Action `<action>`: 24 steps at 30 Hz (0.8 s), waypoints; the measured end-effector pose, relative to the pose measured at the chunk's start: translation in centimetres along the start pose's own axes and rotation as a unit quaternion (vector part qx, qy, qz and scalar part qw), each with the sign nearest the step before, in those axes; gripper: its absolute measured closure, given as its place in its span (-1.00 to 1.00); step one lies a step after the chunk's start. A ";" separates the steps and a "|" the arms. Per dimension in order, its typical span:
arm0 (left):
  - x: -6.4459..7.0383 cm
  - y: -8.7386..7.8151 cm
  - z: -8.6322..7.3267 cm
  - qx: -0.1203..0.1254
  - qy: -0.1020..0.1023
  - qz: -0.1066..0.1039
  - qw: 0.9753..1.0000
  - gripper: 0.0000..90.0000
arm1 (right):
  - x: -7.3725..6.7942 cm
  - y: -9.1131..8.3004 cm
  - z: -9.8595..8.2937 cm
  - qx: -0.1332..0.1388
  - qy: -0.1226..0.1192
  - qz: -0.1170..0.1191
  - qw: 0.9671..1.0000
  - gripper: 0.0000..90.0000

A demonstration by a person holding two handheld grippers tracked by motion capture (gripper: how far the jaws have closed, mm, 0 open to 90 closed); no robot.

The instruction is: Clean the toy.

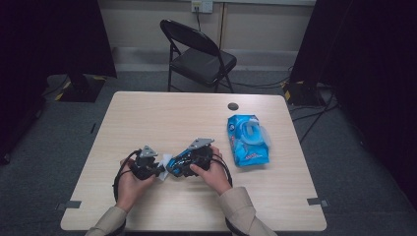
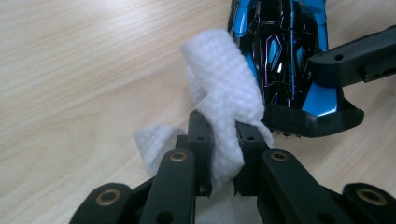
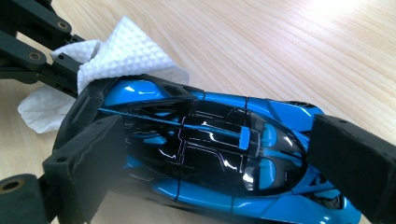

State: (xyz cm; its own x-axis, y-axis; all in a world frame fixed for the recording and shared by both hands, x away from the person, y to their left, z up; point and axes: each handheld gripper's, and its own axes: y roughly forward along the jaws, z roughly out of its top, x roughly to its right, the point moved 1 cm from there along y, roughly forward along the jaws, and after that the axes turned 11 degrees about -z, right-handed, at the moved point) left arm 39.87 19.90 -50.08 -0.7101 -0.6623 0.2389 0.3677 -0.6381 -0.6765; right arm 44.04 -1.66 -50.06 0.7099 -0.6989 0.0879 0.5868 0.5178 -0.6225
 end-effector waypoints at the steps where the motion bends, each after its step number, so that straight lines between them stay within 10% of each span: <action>1: 0.0 0.0 0.0 0.000 0.000 0.000 1.000 0.79 | 0.0 0.0 0.0 0.000 0.000 0.000 1.000 -0.91; 12: 0.4 0.0 0.2 -0.026 0.036 0.001 0.999 0.80 | 0.0 0.0 0.0 0.000 -0.001 0.001 1.000 -0.91; 24: 1.1 -0.3 -0.1 -0.034 0.024 -0.021 0.999 0.81 | 0.0 0.0 0.0 -0.001 -0.001 0.002 1.000 -0.91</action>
State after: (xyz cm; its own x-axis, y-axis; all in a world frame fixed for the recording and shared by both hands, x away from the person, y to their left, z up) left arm 38.91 19.38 -49.74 -0.7525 -0.6147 0.2365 0.2963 -0.6367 -0.7119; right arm 44.08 -1.67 -50.05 0.7123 -0.6964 0.0873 0.5837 0.5187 -0.6247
